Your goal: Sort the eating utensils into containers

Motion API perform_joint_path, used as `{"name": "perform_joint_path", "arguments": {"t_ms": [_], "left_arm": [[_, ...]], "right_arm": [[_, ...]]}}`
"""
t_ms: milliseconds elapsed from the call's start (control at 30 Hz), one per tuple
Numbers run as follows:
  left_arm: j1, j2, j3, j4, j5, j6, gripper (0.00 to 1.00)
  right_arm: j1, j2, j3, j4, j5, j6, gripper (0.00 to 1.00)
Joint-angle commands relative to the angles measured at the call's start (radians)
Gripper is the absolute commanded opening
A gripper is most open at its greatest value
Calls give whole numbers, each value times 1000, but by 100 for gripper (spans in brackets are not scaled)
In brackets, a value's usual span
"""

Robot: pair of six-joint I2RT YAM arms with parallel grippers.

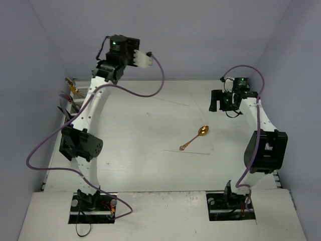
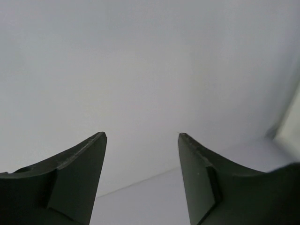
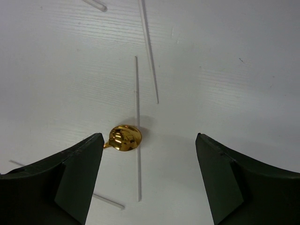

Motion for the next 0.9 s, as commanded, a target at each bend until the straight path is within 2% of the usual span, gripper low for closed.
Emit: {"name": "perform_joint_path", "arguments": {"t_ms": [0, 167, 233, 300, 367, 433, 600, 867], "left_arm": [[-96, -104, -108, -62, 13, -693, 62], [-165, -181, -291, -70, 194, -1238, 63], [-193, -202, -360, -53, 382, -1432, 62], [-239, -206, -432, -8, 553, -1540, 61], [-300, -205, -505, 38, 607, -1562, 61], [-374, -186, -532, 98, 603, -1601, 60], [-521, -62, -479, 122, 549, -1653, 59], [-593, 153, -341, 72, 448, -1677, 58]], "right_arm": [[-47, -39, 27, 29, 35, 42, 77], [-81, -26, 45, 28, 44, 75, 77], [-98, -18, 53, 29, 40, 87, 78], [-118, -11, 58, 29, 30, 96, 78], [-142, -6, 61, 29, 14, 102, 78], [-147, -2, 61, 29, 6, 106, 78], [-158, 6, 52, 29, 2, 110, 78], [-189, 15, 56, 29, -20, 117, 78]]}}
